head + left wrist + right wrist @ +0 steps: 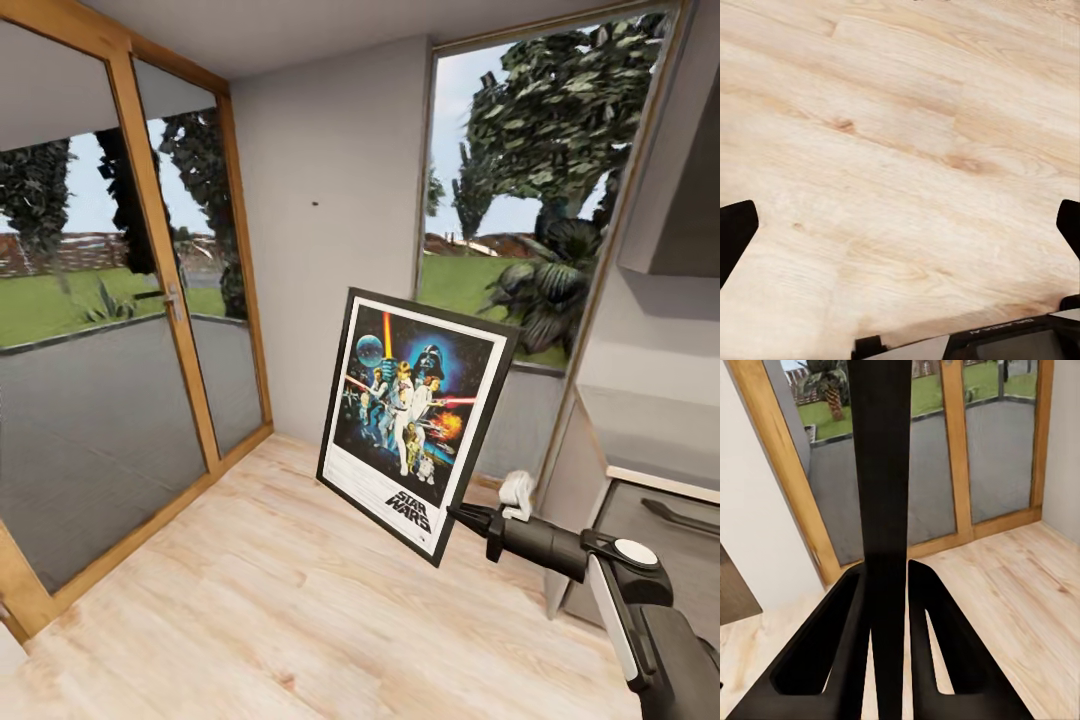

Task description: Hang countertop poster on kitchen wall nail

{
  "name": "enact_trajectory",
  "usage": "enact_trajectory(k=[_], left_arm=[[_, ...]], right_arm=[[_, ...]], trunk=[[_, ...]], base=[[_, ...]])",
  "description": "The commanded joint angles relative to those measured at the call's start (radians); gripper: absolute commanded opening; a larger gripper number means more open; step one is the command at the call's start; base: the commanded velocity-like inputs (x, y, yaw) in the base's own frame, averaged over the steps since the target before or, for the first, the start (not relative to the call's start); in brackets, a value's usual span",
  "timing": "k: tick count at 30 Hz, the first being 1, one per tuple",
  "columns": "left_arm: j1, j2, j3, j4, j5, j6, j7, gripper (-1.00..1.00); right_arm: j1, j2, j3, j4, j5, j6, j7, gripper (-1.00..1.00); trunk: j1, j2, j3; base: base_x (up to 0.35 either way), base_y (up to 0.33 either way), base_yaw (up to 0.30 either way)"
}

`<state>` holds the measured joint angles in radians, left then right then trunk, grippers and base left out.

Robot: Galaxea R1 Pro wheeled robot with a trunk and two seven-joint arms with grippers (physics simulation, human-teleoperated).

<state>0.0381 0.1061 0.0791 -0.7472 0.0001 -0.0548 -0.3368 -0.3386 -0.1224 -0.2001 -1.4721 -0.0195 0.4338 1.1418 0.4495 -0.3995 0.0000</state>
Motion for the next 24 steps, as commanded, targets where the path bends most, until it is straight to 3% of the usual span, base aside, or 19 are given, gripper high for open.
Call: enact_trajectory(k=[1, 24], left_arm=[[0.000, 0.000, 0.002, 0.000, 0.000, -0.002, -0.005, 1.00], [0.000, 0.000, 0.002, 0.000, 0.000, -0.004, -0.005, 1.00]], right_arm=[[0.000, 0.000, -0.001, 0.000, -0.003, 0.011, 0.004, -1.00], [0.000, 0.001, -0.001, -0.001, -0.002, 0.011, 0.004, -1.00]], trunk=[[0.001, 0.000, 0.000], [0.001, 0.000, 0.000]], base=[[0.113, 0.346, 0.000], [0.192, 0.319, 0.000]])
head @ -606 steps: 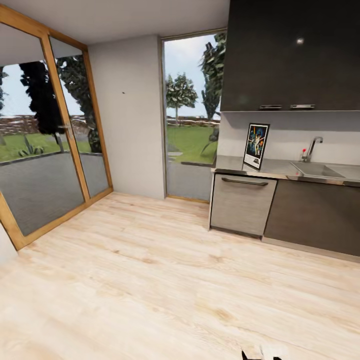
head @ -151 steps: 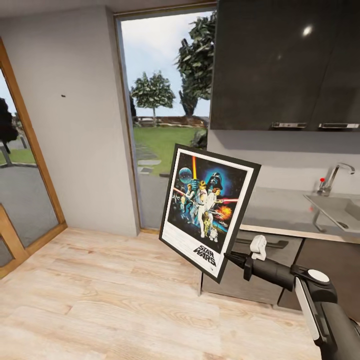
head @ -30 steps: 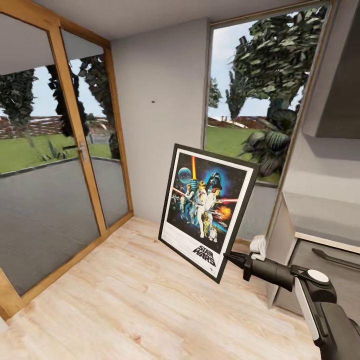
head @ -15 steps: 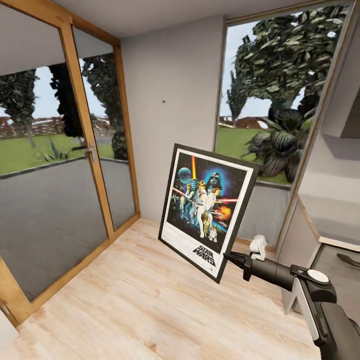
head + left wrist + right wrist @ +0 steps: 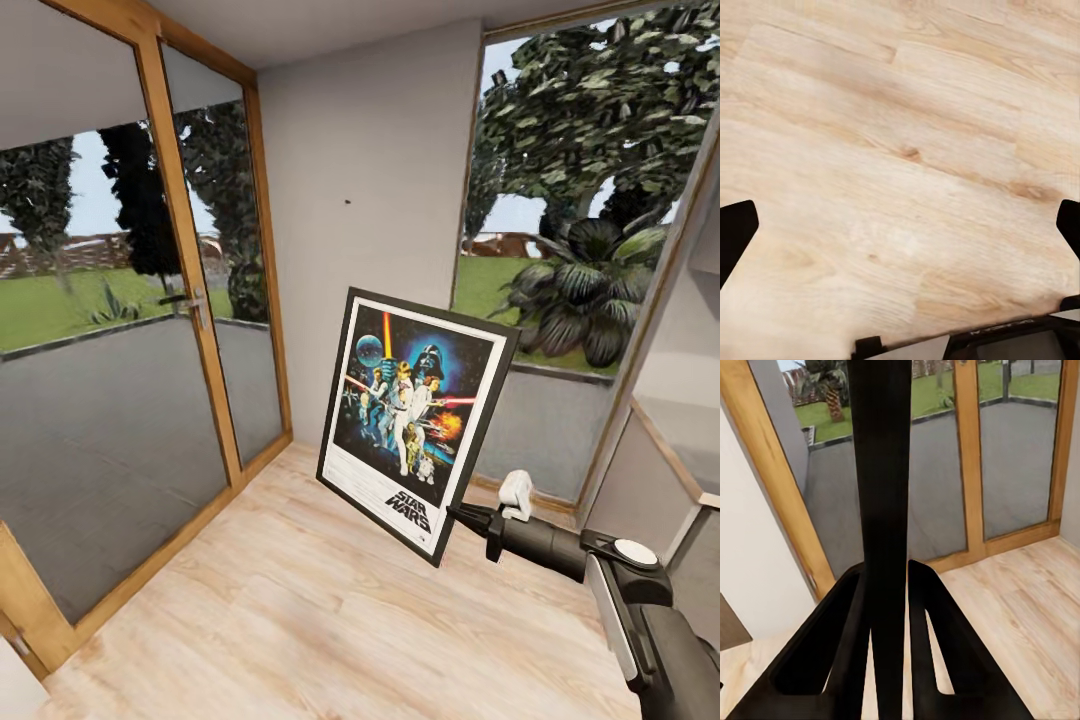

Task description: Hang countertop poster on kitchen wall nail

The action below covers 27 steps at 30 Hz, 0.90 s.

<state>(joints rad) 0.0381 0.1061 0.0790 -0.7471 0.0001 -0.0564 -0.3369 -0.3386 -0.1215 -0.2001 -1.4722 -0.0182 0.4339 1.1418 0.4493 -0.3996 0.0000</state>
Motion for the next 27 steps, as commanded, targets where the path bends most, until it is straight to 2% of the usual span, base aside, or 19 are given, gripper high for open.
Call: enact_trajectory(k=[1, 21, 27], left_arm=[[0.000, 0.000, 0.002, 0.000, 0.000, -0.002, -0.006, 1.00], [0.000, 0.000, 0.002, 0.000, 0.000, -0.002, -0.007, 1.00], [0.000, 0.000, 0.002, 0.000, 0.000, -0.003, -0.007, 1.00]], right_arm=[[0.000, 0.000, -0.001, 0.000, -0.004, 0.011, 0.004, -1.00], [0.000, 0.000, 0.000, 0.000, -0.005, 0.011, 0.004, -1.00], [0.000, 0.000, 0.001, 0.000, -0.005, 0.011, 0.004, -1.00]], trunk=[[0.001, 0.000, 0.000], [0.001, 0.000, 0.000], [0.001, 0.000, 0.000]], base=[[0.225, 0.298, 0.000], [0.234, 0.290, -0.002], [0.235, 0.289, -0.139]])
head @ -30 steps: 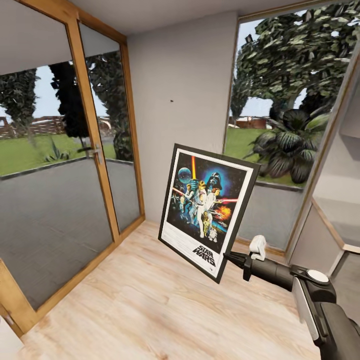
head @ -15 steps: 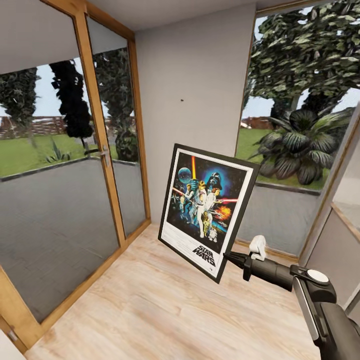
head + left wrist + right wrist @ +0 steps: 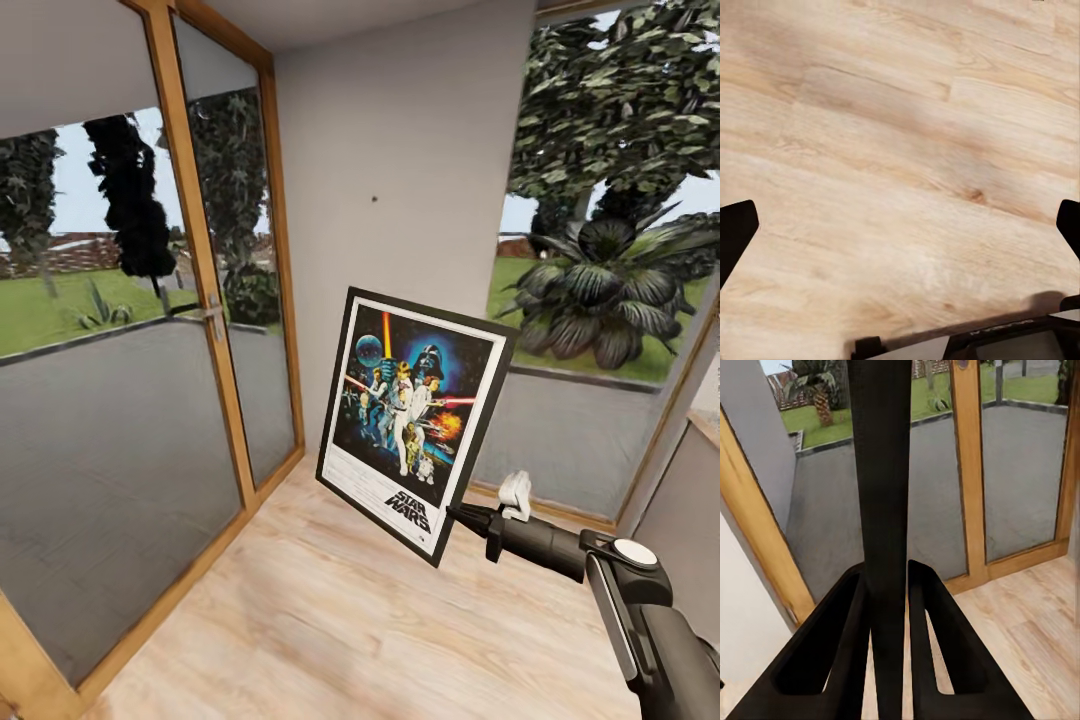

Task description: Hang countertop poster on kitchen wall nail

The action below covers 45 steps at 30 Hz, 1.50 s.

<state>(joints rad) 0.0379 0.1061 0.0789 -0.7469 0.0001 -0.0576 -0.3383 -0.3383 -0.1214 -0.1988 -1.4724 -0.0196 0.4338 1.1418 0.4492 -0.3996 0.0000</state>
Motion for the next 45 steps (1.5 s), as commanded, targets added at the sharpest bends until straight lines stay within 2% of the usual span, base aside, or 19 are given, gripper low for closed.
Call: enact_trajectory(k=[1, 11, 34, 45], left_arm=[[0.000, 0.000, 0.002, 0.000, 0.000, -0.002, -0.005, 1.00], [0.001, 0.000, 0.002, 0.000, 0.000, -0.002, -0.005, 1.00], [0.000, 0.000, 0.002, 0.000, 0.000, -0.001, -0.005, 1.00], [0.000, 0.000, 0.002, 0.000, 0.000, -0.002, -0.005, 1.00]], right_arm=[[-0.001, 0.000, -0.001, 0.000, -0.003, 0.011, 0.004, -1.00], [-0.001, 0.000, -0.001, 0.000, -0.003, 0.011, 0.004, -1.00], [-0.001, 0.002, -0.001, 0.000, -0.003, 0.011, 0.004, -1.00], [0.000, 0.002, -0.001, 0.000, -0.003, 0.011, 0.004, -1.00]], trunk=[[0.001, 0.000, 0.000], [0.001, 0.000, 0.000], [0.001, 0.000, 0.000], [0.001, 0.000, 0.005]], base=[[0.230, 0.291, -0.203], [0.198, 0.305, -0.181], [0.133, 0.330, -0.010], [0.149, 0.331, -0.230]])
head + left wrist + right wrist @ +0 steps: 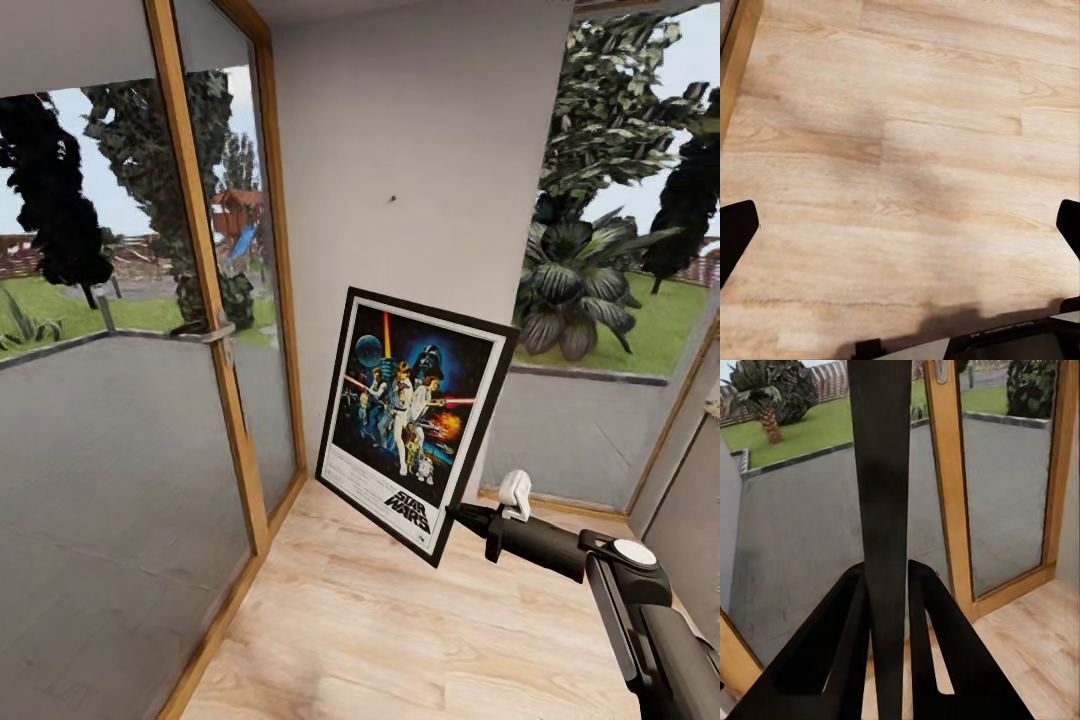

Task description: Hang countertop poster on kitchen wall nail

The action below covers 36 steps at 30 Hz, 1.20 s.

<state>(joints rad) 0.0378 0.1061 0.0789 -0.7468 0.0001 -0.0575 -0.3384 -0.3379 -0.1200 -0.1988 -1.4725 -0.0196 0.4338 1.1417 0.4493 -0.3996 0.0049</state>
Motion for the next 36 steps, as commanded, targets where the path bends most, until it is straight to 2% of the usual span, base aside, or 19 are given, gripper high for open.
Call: enact_trajectory(k=[1, 12, 32, 36], left_arm=[[0.001, 0.000, 0.002, 0.000, 0.000, -0.002, -0.005, 1.00], [0.001, 0.000, 0.002, 0.000, 0.000, -0.002, -0.005, 1.00], [0.001, 0.000, 0.002, 0.000, -0.002, -0.002, -0.001, 1.00], [0.001, 0.000, 0.002, 0.000, -0.002, -0.002, -0.001, 1.00]], right_arm=[[-0.001, 0.000, -0.001, 0.000, -0.003, 0.011, 0.004, -1.00], [-0.001, 0.000, -0.001, 0.000, -0.003, 0.011, 0.004, -1.00], [-0.001, 0.000, -0.001, 0.001, -0.003, 0.011, 0.004, -1.00], [-0.001, 0.000, -0.001, 0.001, -0.003, 0.011, 0.004, -1.00]], trunk=[[0.001, 0.000, 0.001], [0.001, 0.000, 0.007], [0.001, 0.000, 0.022], [0.001, 0.000, 0.023]], base=[[0.159, 0.330, -0.290], [0.160, 0.247, -0.293], [0.006, 0.007, -0.294], [0.000, 0.000, -0.151]])
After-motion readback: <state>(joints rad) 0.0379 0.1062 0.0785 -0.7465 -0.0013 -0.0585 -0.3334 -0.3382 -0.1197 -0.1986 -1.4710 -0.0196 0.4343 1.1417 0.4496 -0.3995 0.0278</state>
